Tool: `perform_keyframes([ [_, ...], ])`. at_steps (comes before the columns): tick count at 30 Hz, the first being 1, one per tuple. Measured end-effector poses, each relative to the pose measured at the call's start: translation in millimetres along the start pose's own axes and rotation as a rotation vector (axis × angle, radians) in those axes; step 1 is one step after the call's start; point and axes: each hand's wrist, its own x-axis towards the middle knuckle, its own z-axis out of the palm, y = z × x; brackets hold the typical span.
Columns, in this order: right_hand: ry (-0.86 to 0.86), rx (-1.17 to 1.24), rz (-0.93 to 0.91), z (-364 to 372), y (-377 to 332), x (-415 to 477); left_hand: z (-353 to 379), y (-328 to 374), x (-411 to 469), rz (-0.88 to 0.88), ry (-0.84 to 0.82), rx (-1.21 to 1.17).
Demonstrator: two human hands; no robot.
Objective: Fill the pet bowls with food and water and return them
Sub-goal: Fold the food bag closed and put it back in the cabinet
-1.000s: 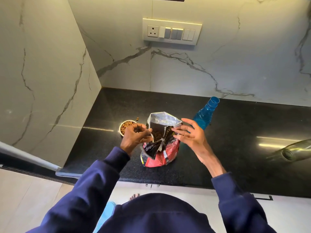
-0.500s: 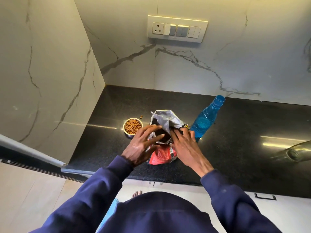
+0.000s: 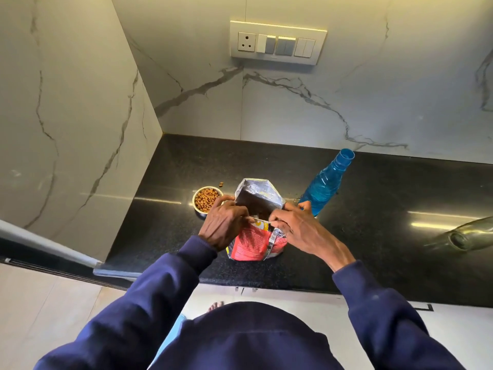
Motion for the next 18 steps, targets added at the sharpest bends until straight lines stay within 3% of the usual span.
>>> perform_keyframes([
  [2,-0.068,-0.016,0.035,-2.2,-2.2,3.4,-3.1,-2.1,3.0,-0.031,-0.043,-0.117],
  [4,-0.066,0.042,0.027,-9.7,-1.4,7.1,-4.9,-3.2,3.5,-0.054,0.023,-0.322],
  [6,0.076,0.324,0.017,-17.6,0.6,5.2,-5.8,-4.3,2.8,-0.123,0.213,-0.483],
  [8,0.367,0.557,0.051,-24.1,3.2,0.7,-8.7,-3.2,5.2,-0.266,0.354,-0.543],
  [10,0.56,0.583,0.148,-27.7,8.2,2.0,-11.9,-4.7,11.9,-0.443,0.357,-0.564],
  [11,0.566,0.563,0.211,-29.3,10.9,4.4,-13.7,-5.8,16.4,-0.52,0.297,-0.583],
  [14,0.283,0.544,0.343,-32.0,16.3,14.1,-15.8,-7.4,31.3,-0.597,0.096,-0.69],
  [16,0.038,0.563,0.325,-32.5,13.9,18.8,-13.9,-6.6,38.7,-0.594,0.046,-0.797],
  [18,-0.051,0.554,0.28,-29.8,7.2,23.6,-11.9,-5.6,42.9,-0.643,0.025,-0.929],
])
